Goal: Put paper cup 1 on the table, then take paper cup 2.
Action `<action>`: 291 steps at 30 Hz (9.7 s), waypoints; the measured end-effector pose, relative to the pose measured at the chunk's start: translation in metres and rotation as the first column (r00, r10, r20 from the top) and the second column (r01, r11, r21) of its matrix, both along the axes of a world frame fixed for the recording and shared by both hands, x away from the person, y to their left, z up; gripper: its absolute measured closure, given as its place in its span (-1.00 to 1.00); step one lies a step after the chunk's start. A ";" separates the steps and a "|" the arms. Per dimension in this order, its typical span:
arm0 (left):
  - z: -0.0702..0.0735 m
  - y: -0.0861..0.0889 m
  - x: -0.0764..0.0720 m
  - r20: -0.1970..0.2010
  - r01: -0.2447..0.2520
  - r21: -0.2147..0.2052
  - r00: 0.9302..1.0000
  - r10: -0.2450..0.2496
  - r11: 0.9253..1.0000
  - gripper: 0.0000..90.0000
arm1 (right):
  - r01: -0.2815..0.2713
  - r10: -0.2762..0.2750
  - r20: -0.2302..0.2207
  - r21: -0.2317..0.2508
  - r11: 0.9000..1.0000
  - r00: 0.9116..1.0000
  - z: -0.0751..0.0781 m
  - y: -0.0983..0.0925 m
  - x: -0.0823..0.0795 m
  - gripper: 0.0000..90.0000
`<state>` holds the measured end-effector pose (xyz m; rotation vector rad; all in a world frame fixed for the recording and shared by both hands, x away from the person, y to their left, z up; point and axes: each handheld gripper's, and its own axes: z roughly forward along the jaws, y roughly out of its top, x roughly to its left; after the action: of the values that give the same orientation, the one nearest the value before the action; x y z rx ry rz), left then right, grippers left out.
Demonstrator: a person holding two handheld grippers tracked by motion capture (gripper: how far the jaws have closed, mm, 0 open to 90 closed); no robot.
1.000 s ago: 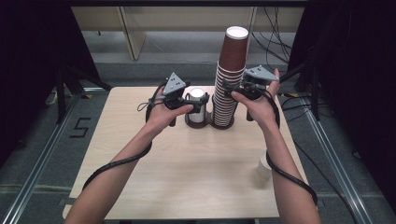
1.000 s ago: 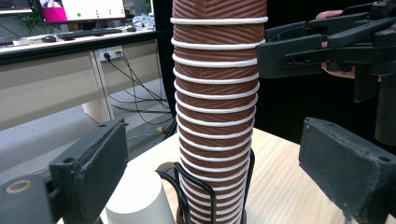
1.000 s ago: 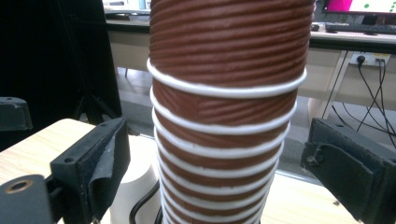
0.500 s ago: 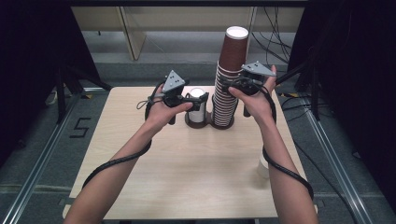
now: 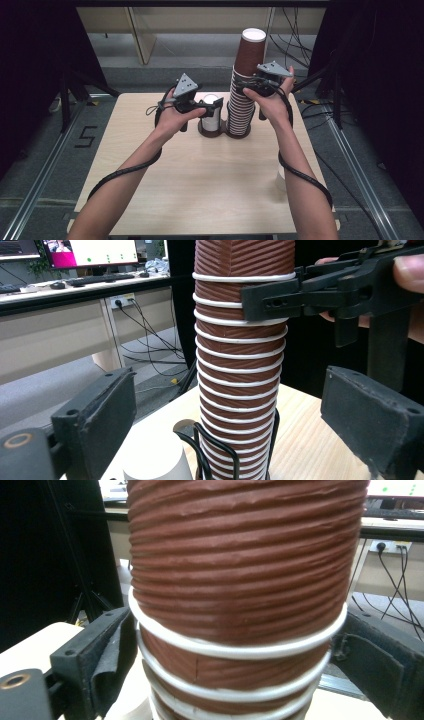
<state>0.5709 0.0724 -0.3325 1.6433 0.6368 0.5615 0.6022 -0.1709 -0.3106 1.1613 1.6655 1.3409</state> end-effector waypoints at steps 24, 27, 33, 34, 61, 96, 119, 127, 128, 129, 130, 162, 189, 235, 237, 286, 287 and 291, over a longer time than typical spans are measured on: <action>0.010 -0.002 0.007 -0.001 0.008 -0.022 1.000 -0.008 1.000 -0.83 | -0.009 0.008 0.053 0.009 1.000 0.999 -0.005 0.003 0.015 -0.92; 0.012 -0.002 0.008 -0.002 0.004 -0.025 1.000 -0.005 1.000 -0.83 | -0.005 0.005 0.052 0.012 1.000 0.999 -0.006 0.003 0.014 -0.92; 0.016 -0.002 0.012 -0.010 0.001 -0.043 1.000 -0.001 0.999 -0.83 | -0.005 0.004 0.057 0.017 1.000 0.998 -0.006 0.003 0.014 -0.92; 0.016 -0.002 0.012 -0.010 0.001 -0.046 1.000 -0.001 0.999 -0.83 | -0.003 0.002 0.058 0.019 1.000 0.998 -0.007 0.003 0.014 -0.92; 0.018 -0.053 0.046 -0.005 0.026 -0.024 1.000 -0.026 0.999 -0.83 | -0.033 0.031 0.084 0.017 0.999 0.996 0.022 -0.028 -0.022 -0.89; 0.015 -0.087 0.071 -0.040 0.070 -0.063 0.997 -0.072 0.996 -0.84 | -0.041 0.038 0.057 0.056 0.998 0.998 0.055 0.003 0.028 -0.66; 0.016 -0.087 0.071 -0.039 0.069 -0.055 0.997 -0.071 0.996 -0.84 | -0.034 0.018 0.149 0.100 0.994 0.989 0.082 -0.001 0.022 -0.59; 0.017 -0.087 0.071 -0.040 0.067 -0.040 0.997 -0.068 0.997 -0.84 | -0.024 0.006 0.195 0.094 0.995 0.981 0.086 -0.003 0.018 -0.58; 0.017 -0.087 0.071 -0.040 0.068 -0.044 0.997 -0.070 0.997 -0.84 | -0.027 0.008 0.202 0.092 0.995 0.979 0.087 -0.003 0.017 -0.58; 0.017 -0.087 0.070 -0.040 0.067 -0.046 0.997 -0.069 0.997 -0.84 | -0.028 0.008 0.206 0.096 0.995 0.979 0.088 -0.004 0.016 -0.58; 0.017 -0.087 0.070 -0.038 0.067 -0.043 0.997 -0.069 0.997 -0.84 | -0.030 0.009 0.207 0.100 0.995 0.978 0.089 -0.004 0.015 -0.58; 0.019 -0.086 0.069 -0.025 0.063 -0.036 0.998 -0.064 0.997 -0.87 | -0.031 -0.028 0.320 0.177 0.984 0.947 0.120 -0.029 -0.027 -0.57; 0.007 -0.011 -0.011 -0.043 0.071 -0.004 0.997 -0.071 0.998 -0.94 | 0.016 -0.045 0.231 0.126 0.992 0.972 0.047 -0.060 -0.089 -0.58; -0.029 0.015 -0.047 -0.083 0.081 -0.008 0.993 -0.081 0.997 -0.88 | -0.050 0.062 0.077 -0.143 0.988 0.995 -0.068 -0.016 -0.107 -0.59; -0.030 0.015 -0.047 -0.087 0.083 -0.008 0.993 -0.083 0.997 -0.88 | -0.055 0.073 0.084 -0.203 0.978 0.994 -0.070 -0.014 -0.107 -0.59; -0.045 -0.041 -0.035 -0.337 0.360 0.182 0.897 -0.286 0.915 -0.71 | 0.169 0.486 0.084 -0.976 -0.135 0.870 -0.132 0.022 -0.123 -0.59; -0.046 -0.043 -0.034 -0.341 0.361 0.184 0.896 -0.285 0.914 -0.71 | 0.171 0.488 0.083 -0.976 -0.138 0.869 -0.132 0.023 -0.123 -0.59; -0.051 -0.048 -0.033 -0.352 0.368 0.194 0.891 -0.286 0.909 -0.69 | 0.166 0.482 0.083 -0.977 -0.132 0.872 -0.132 0.023 -0.124 -0.59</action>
<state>0.5375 0.0239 -0.3831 2.0601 0.5102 0.1296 0.4783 -0.1476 -0.4428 -0.3981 1.7542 -0.0296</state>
